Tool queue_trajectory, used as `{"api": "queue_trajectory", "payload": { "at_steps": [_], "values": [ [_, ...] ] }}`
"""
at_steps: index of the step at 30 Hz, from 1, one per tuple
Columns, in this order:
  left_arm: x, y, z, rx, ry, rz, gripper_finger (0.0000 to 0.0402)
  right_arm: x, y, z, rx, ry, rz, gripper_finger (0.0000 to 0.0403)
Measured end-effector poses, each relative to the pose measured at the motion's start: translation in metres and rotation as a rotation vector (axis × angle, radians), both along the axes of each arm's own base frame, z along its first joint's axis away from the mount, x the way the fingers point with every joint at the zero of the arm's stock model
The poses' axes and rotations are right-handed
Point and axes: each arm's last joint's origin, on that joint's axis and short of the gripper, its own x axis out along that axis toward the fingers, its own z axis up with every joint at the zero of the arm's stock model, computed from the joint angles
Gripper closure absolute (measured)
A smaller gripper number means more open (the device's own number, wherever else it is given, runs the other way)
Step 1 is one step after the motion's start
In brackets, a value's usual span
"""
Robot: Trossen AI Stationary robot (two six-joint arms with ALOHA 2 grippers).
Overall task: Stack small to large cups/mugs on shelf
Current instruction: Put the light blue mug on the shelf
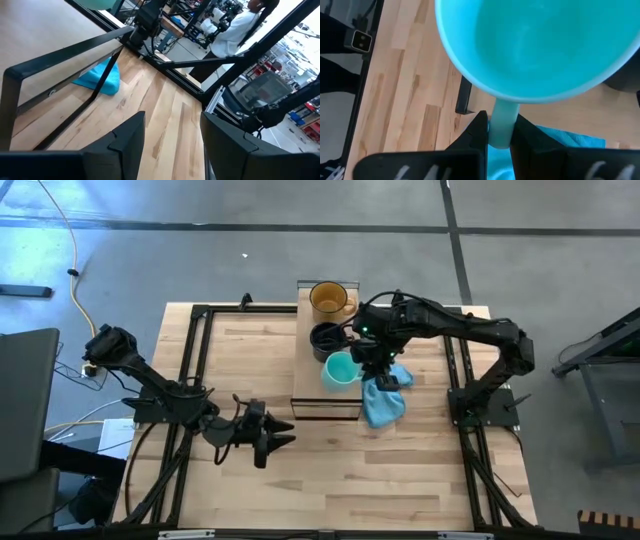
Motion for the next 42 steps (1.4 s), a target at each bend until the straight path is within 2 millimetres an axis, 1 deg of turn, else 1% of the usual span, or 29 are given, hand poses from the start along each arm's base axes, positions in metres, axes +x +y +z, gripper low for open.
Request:
{"api": "queue_trajectory", "payload": {
  "at_steps": [6,14,27,35,42],
  "values": [
    [0.000,0.001,0.000,0.007,0.000,0.019,0.0222,0.002,0.001,-0.002,0.007,0.006,-0.003,0.0381],
    [0.000,0.001,0.000,0.006,-0.001,0.022,0.0222,0.011,-0.001,-0.012,0.023,0.037,-0.016,0.0381],
    [0.000,0.001,-0.001,0.004,0.003,0.023,0.0222,0.018,-0.002,-0.016,0.038,0.031,-0.013,0.0381],
    [0.000,0.001,-0.001,0.004,0.010,0.023,0.0222,0.025,-0.003,-0.026,0.063,0.058,-0.005,0.0381],
    [0.000,0.001,-0.001,0.005,0.011,0.024,0.0222,0.026,-0.003,-0.028,0.066,0.073,-0.003,0.0381]
  ]
}}
